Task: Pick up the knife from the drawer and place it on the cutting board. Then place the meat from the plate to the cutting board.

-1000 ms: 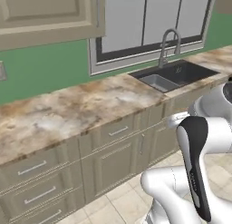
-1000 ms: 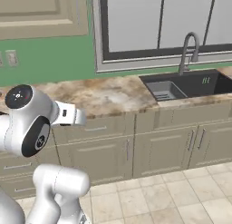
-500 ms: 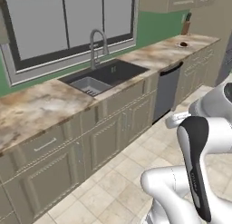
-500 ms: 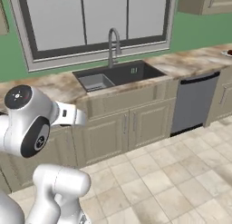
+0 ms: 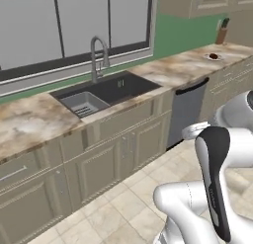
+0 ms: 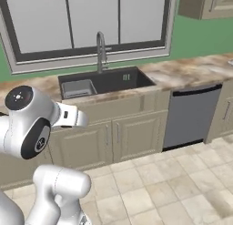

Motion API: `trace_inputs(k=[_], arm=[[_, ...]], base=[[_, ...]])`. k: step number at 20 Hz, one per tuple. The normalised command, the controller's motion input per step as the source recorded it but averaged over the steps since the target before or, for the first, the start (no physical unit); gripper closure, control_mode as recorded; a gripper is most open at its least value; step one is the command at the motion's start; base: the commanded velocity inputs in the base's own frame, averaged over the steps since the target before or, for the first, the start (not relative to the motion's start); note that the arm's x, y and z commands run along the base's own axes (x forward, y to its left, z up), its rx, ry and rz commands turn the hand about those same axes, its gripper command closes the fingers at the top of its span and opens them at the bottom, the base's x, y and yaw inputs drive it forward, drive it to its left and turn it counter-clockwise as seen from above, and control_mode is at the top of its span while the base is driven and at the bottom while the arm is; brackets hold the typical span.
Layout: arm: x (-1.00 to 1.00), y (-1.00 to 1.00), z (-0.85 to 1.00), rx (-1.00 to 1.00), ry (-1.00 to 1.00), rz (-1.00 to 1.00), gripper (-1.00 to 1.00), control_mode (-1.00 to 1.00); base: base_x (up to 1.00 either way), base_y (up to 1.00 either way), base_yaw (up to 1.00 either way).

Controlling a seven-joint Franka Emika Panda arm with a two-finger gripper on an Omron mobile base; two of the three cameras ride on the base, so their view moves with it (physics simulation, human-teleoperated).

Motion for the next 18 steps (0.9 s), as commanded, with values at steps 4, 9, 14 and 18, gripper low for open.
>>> trace_inputs(k=[4,9,14,18], arm=[[0.0,0.0,0.0,0.0,0.0,0.0,-1.0,1.0],[0.0,0.0,0.0,0.0,0.0,0.0,-1.0,1.0],[0.0,0.0,0.0,0.0,0.0,0.0,-1.0,1.0],[0.0,0.0,0.0,0.0,0.0,0.0,-1.0,1.0]], base=[[0.4,-1.0,0.34],[0.29,-1.0,0.31],[0.23,-1.0,0.29],[0.12,-1.0,0.26]])
